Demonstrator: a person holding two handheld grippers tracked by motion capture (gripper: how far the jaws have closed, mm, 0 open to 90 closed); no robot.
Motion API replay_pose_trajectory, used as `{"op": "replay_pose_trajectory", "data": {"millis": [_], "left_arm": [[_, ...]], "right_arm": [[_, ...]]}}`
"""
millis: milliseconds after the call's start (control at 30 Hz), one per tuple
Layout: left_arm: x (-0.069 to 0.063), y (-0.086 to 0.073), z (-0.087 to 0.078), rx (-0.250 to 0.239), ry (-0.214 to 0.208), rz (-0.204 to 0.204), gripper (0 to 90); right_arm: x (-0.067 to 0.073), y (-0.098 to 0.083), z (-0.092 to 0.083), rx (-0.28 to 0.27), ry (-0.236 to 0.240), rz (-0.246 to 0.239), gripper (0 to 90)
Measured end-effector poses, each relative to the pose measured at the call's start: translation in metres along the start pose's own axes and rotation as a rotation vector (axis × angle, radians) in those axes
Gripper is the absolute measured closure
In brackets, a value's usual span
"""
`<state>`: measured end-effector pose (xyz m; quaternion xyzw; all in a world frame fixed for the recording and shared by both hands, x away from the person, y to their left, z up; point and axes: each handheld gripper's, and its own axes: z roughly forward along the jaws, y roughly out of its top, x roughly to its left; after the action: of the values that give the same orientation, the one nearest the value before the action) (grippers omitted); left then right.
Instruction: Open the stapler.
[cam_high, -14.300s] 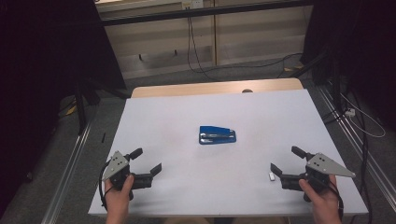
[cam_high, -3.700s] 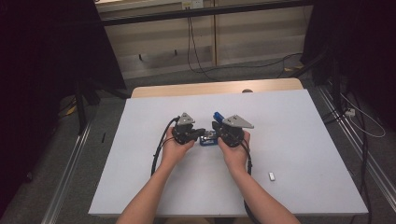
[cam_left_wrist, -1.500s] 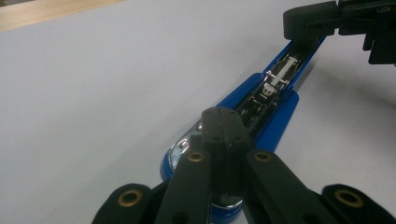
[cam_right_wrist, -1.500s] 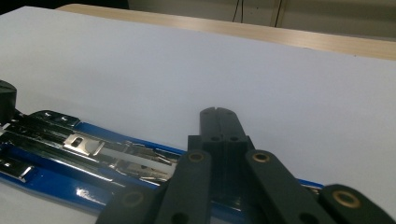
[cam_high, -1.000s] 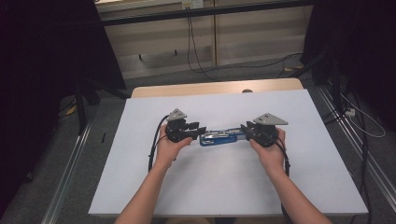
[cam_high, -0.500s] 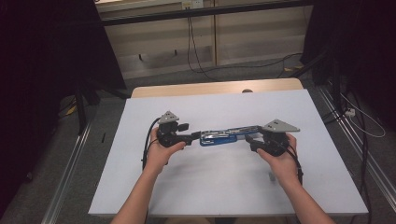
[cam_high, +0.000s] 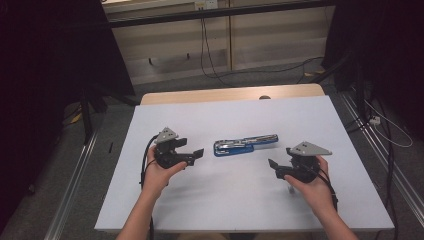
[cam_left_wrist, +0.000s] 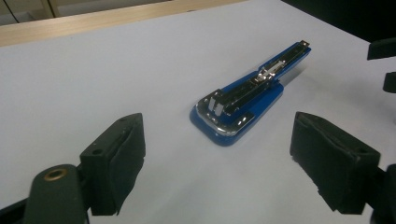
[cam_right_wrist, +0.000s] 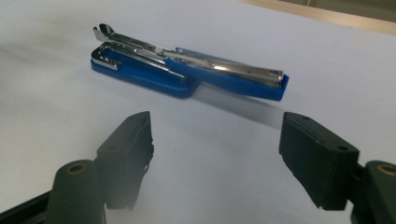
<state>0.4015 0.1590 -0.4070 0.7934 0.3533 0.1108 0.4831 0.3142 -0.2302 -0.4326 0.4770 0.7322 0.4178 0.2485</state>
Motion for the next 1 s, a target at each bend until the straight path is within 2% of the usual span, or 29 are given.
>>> {"op": "replay_pose_trajectory", "data": {"millis": [67, 100, 133, 233, 367, 533, 600, 733, 833, 867, 1000], "left_arm": [[0.000, -0.002, -0.002, 0.003, 0.003, 0.008, 16.8], [0.000, -0.003, -0.003, 0.000, 0.002, 0.008, 16.3], [0.000, -0.003, -0.005, 0.001, 0.003, 0.006, 16.3], [0.000, -0.006, -0.006, -0.005, 0.003, 0.002, 15.2], [0.001, -0.011, -0.006, 0.013, 0.002, 0.014, 13.8], [-0.001, -0.018, -0.009, 0.019, 0.003, 0.004, 13.1], [-0.004, -0.019, -0.011, 0.021, -0.006, 0.021, 13.1], [-0.004, -0.021, -0.010, 0.014, 0.008, 0.051, 12.5], [-0.002, -0.025, -0.012, 0.015, 0.017, 0.033, 12.1], [-0.001, -0.027, -0.014, 0.010, 0.023, 0.031, 11.9], [0.000, -0.030, -0.015, 0.011, 0.027, 0.026, 11.9]], "right_arm": [[-0.001, -0.004, -0.004, -0.002, 0.015, 0.017, 22.3], [0.000, -0.008, -0.008, -0.007, 0.023, 0.045, 20.0], [0.000, -0.008, -0.008, -0.007, 0.023, 0.045, 20.0], [0.001, -0.014, -0.012, -0.001, 0.030, 0.035, 19.2], [-0.001, -0.021, -0.014, 0.017, 0.022, 0.038, 16.5], [0.000, -0.026, -0.016, 0.034, 0.032, 0.022, 15.1], [0.000, -0.026, -0.016, 0.040, 0.035, 0.021, 15.0], [0.002, -0.029, -0.019, 0.054, 0.028, -0.024, 15.0], [0.001, -0.034, -0.023, 0.069, 0.023, -0.031, 17.1], [0.000, -0.038, -0.023, 0.082, 0.032, -0.015, 18.9], [-0.002, -0.043, -0.025, 0.105, 0.023, -0.011, 18.8]]}}
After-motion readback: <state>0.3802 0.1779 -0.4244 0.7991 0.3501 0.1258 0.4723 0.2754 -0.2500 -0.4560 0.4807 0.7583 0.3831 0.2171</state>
